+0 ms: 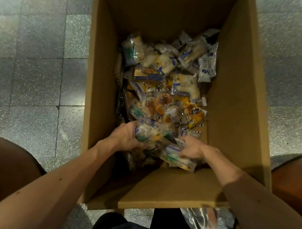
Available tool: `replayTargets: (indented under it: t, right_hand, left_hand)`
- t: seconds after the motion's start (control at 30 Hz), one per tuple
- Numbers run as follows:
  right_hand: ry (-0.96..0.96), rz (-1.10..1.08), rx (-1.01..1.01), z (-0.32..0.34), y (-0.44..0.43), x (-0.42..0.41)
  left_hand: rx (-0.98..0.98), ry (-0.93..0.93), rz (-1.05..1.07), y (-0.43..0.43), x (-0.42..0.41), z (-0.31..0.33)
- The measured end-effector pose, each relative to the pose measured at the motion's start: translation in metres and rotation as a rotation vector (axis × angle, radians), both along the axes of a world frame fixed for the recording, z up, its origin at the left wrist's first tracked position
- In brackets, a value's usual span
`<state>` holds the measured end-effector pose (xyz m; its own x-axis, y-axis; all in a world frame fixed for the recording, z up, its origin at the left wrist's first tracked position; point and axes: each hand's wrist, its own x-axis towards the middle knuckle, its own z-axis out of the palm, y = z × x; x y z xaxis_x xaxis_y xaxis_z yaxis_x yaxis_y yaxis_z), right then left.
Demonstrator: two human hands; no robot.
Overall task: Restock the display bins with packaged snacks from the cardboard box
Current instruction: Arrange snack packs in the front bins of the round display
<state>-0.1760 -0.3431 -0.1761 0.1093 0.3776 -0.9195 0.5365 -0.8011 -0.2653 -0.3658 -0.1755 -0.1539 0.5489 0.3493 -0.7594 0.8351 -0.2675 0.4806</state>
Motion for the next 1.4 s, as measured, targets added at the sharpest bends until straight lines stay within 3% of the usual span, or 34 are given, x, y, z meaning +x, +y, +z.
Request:
replayTargets:
  t: [0.33,0.5,0.8,0.93,1.13,1.4]
  right_hand:
    - [0.132,-0.383,0.038,0.036,-0.020,0.017]
    - [0.105,-0.603,0.101,0.074,-0.027,0.013]
    - [0.076,-0.912,0.382,0.183,-0.012,-0.026]
    - [0.211,-0.934,0.552,0.246,0.026,-0.066]
    - [0.409,-0.821,0.753,0.325,0.111,-0.144]
    - [0.829,-0.423,0.669,0.366,0.202,-0.275]
  left_hand:
    - [-0.248,-0.136,0.231,0.018,0.007,0.040]
    - [-0.264,-0.138,0.179,0.030,0.005,0.068]
    - [-0.278,-0.388,0.178,0.071,-0.037,0.198]
    - [-0.316,-0.570,0.272,0.089,-0.090,0.268]
    - [-0.365,-0.812,0.603,0.102,-0.185,0.342]
    - [-0.228,-0.995,1.186,0.070,-0.344,0.375]
